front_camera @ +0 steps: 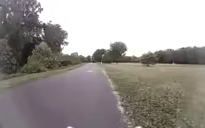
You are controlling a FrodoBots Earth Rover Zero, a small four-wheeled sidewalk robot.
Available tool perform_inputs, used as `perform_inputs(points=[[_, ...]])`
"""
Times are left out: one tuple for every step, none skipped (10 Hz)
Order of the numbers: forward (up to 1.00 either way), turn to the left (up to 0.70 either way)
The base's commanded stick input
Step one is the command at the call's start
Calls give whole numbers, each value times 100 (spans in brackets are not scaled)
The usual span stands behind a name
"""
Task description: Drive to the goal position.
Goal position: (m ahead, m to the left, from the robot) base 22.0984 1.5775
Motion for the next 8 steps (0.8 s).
perform_inputs(points=[[70, 0], [70, 0], [70, 0], [70, 0], [70, 0], [70, 0], [70, 0], [70, 0]])
